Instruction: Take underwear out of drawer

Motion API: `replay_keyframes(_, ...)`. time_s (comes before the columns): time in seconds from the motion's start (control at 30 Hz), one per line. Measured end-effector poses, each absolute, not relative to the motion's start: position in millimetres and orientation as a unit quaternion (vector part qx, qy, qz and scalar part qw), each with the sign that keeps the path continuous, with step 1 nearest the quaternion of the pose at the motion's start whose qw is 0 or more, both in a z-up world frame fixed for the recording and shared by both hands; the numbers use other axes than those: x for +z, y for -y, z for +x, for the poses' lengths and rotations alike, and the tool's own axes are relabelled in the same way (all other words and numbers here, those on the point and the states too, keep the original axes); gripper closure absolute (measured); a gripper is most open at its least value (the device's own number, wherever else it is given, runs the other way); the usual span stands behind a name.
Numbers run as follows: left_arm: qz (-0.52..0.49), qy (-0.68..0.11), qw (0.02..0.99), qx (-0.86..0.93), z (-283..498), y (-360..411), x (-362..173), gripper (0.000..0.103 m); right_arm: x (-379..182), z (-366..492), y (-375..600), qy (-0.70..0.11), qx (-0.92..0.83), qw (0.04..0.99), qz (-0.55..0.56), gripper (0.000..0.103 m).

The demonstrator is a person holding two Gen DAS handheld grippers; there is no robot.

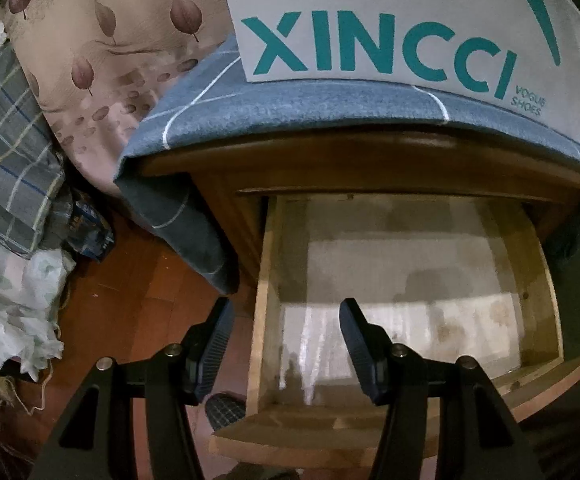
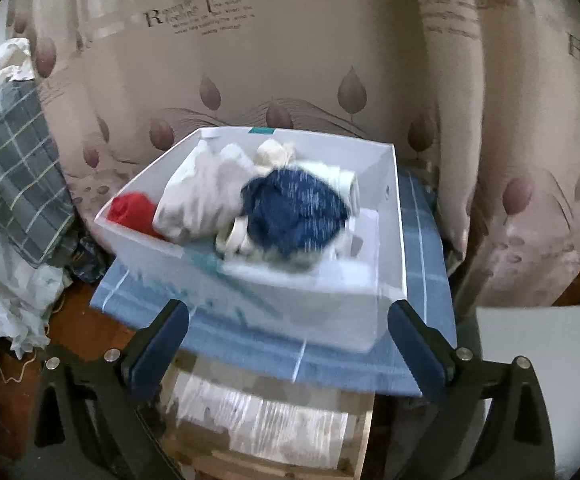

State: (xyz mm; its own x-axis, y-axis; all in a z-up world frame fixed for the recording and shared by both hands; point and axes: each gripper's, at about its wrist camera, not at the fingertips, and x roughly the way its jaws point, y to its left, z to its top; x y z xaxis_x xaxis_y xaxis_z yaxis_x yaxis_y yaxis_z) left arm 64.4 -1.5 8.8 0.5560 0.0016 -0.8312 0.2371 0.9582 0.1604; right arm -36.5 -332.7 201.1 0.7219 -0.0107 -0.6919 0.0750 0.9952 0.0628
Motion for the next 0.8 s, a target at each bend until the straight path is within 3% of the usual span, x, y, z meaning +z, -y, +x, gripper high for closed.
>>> replay_keyframes(0.17, 0.129, -0.463, 0.874, -0.071, 58.1, 0.3, 12.2, 0.047, 154.1, -81.6, 323.0, -0.369, -0.033, 0.929, 0.012, 0.002)
replay_keyframes(0.43, 0.122, -0.47, 0.871, -0.069, 53.0, -1.5, 12.9, 0.047, 69.7, -101.0, 327.6, -0.43, -0.059, 0.897, 0.078, 0.002)
replay_keyframes(0.8, 0.121, -0.475, 0.869, -0.063, 34.5, -0.8, 8.3, 0.047, 32.5, -97.6, 311.0, -0.447, -0.067, 0.891, 0.046, 0.002)
